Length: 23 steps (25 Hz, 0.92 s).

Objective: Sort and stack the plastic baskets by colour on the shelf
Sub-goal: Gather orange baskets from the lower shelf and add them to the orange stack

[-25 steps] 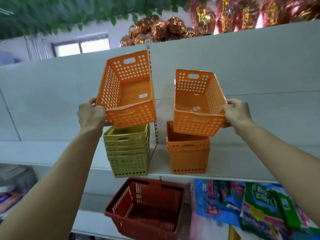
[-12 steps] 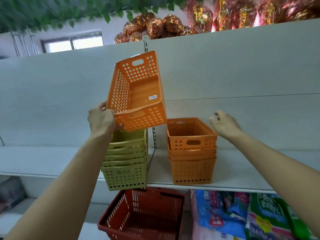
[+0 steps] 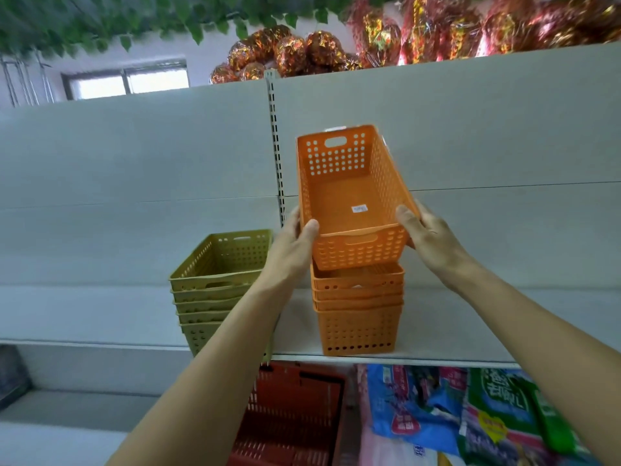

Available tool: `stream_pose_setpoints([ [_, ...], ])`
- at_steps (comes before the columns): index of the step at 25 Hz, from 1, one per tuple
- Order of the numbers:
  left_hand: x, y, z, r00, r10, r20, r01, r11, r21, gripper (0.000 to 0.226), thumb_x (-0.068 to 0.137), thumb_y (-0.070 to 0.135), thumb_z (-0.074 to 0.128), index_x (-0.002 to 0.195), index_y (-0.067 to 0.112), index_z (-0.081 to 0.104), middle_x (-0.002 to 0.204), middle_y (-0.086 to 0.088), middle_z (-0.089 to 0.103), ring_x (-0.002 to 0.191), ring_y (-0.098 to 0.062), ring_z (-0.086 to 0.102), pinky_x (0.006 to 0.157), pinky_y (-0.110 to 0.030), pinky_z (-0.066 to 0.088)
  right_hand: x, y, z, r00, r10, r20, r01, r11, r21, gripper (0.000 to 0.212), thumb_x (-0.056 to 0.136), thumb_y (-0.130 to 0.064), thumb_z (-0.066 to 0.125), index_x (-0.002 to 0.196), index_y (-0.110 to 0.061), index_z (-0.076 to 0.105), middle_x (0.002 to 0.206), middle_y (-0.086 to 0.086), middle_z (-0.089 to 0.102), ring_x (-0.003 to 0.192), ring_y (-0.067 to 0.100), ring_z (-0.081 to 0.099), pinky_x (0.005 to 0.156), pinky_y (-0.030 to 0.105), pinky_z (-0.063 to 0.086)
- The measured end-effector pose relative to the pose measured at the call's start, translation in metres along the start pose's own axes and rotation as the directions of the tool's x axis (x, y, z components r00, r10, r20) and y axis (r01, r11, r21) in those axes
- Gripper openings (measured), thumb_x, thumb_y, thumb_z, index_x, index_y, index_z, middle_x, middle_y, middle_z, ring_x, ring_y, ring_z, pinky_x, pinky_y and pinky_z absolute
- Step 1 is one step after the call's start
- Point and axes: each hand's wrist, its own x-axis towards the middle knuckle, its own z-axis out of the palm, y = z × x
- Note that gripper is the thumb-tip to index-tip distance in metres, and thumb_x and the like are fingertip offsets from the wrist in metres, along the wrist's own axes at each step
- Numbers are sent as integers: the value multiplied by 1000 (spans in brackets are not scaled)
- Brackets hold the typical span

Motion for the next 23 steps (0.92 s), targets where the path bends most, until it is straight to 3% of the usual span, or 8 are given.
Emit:
stream_pose_setpoints([
  [3,4,-14,5,992,-62,109,59,998,31,37,107,32,36,143,27,43,117,7,68,95,1,68,80,-21,58,2,22,-10,997,74,35,-73,997,-19,34,97,-48,43,131,-42,43,119,-4,68,107,10,66,92,30,53],
  [5,3,-16,8,989,-81,122,75,996,56,34,107,31,35,139,26,44,109,10,67,84,4,68,62,-10,53,3,30,-10,989,136,52,-136,991,-7,33,98,-45,41,131,-41,42,118,-5,67,106,10,65,88,27,52],
  [7,3,-16,10,984,-106,146,98,993,61,31,108,29,34,135,21,47,109,5,67,86,0,67,58,-9,51,5,33,-6,980,198,21,-197,980,-34,38,100,-42,40,135,-31,46,110,-6,67,100,8,64,80,23,50],
  [9,4,-18,12,979,-117,168,101,990,97,21,107,26,37,119,21,53,108,-1,69,92,-10,67,67,-15,55,7,32,-1,970,242,-33,-245,961,-128,40,100,-40,41,134,-20,51,102,-7,66,93,8,63,71,22,47],
  [11,2,-27,12,977,-134,164,114,985,127,15,104,29,46,115,25,54,108,4,69,102,-15,68,89,-34,57,3,33,5,965,246,-91,-261,937,-233,40,99,-39,44,130,-16,53,109,-6,65,99,14,62,72,24,46],
  [13,-10,-37,10,981,-122,149,89,974,208,21,100,32,52,121,29,51,115,13,65,114,-14,64,101,-39,50,-8,36,14,964,217,-156,-262,883,-389,43,96,-36,48,134,-15,49,124,0,58,111,20,56,85,33,46],
  [17,-40,-54,8,992,-15,126,-43,894,446,62,99,34,55,154,18,31,153,-1,45,141,-16,41,114,-37,34,-38,46,33,987,64,-149,-150,713,-685,60,93,-32,52,148,-17,32,149,7,38,135,24,38,105,42,38],
  [23,-86,-80,1,986,156,63,-166,837,521,53,98,41,50,148,24,41,144,7,54,134,-10,48,107,-37,43,-95,58,73,982,-157,-107,21,650,-759,42,93,-27,52,134,-22,50,139,-3,53,128,16,45,97,36,42],
])
